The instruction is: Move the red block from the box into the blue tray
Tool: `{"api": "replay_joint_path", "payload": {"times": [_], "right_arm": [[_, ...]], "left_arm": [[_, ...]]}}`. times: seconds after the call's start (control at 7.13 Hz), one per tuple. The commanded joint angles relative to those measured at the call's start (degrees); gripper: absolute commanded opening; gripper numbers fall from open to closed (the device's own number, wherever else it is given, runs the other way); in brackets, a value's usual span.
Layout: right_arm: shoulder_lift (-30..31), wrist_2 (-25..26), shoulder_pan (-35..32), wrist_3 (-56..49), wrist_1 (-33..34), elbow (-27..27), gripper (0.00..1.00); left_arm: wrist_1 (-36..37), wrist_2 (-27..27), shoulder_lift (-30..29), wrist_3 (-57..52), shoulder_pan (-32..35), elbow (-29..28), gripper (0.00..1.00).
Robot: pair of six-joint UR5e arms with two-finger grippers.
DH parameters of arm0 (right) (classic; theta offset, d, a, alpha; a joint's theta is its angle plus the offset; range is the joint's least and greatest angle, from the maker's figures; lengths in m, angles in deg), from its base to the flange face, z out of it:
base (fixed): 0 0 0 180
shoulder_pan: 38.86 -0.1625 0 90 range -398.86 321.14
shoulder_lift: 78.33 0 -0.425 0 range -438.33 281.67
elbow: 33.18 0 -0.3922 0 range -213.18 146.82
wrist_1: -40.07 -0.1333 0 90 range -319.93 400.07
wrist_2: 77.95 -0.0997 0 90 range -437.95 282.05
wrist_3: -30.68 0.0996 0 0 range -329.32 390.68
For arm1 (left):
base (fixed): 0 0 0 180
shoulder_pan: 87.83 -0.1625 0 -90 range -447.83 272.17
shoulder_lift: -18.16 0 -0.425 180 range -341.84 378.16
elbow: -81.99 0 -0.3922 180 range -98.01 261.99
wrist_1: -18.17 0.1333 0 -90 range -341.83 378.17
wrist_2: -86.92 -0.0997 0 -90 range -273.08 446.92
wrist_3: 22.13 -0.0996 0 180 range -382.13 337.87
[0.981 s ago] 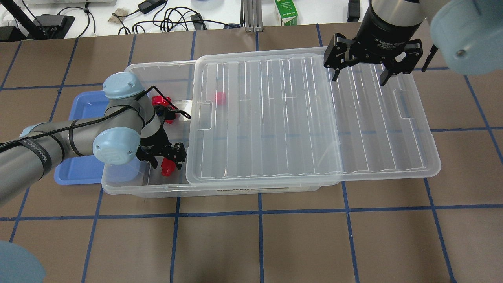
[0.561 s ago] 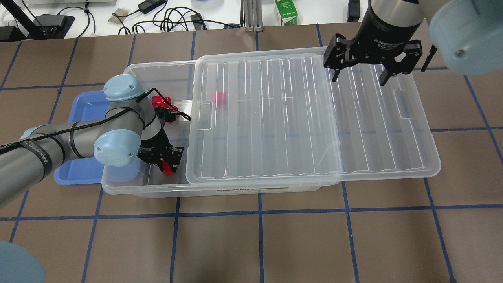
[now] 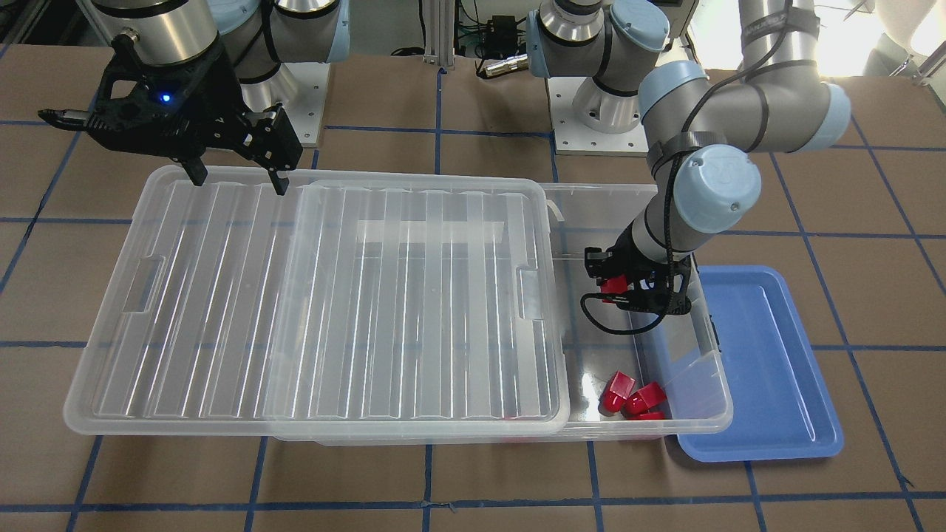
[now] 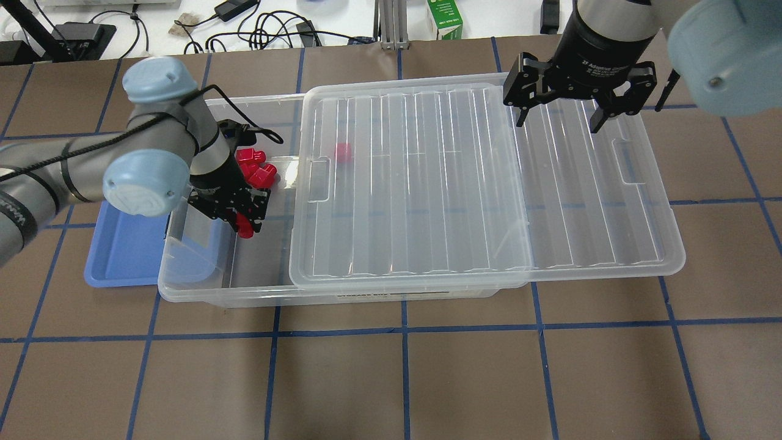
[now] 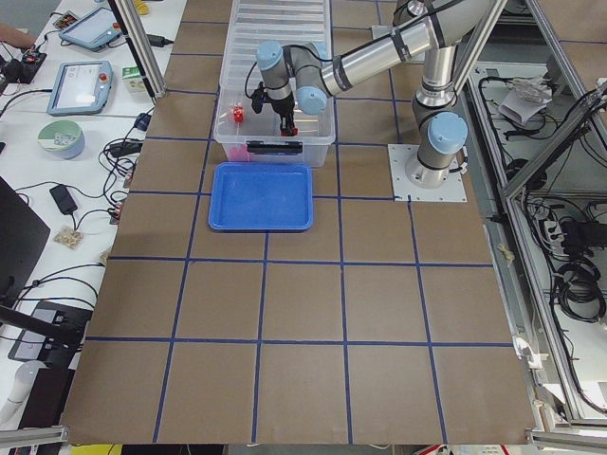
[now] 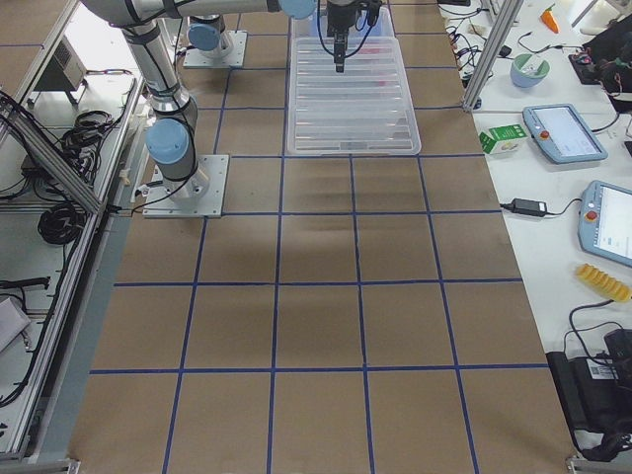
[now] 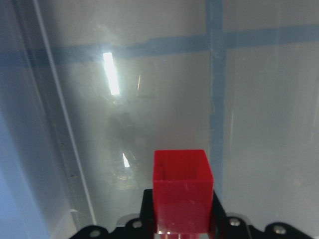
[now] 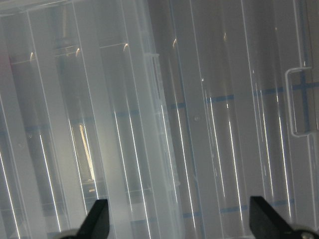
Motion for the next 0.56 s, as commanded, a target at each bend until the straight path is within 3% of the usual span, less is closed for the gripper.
{"api": "replay_joint_path", "payload": {"times": [0.0, 0.14, 0.42], "right_arm": [[-0.01, 0.09, 0.08, -0.1, 0.0, -0.06, 1.0], [-0.01, 0.0, 0.08, -0.1, 0.0, -0.06, 1.0], [-0.44, 0.09, 1.21, -0.97, 1.39, -0.06, 1.0]], "left_arm": [[-13.09, -0.02, 2.82, 1.93, 0.05, -10.55, 0.0], [-13.73, -0.8, 3.43, 1.6, -0.73, -12.41, 0.0], [-12.78, -2.73, 3.53, -1.37, -8.86, -13.13, 0.0]]}}
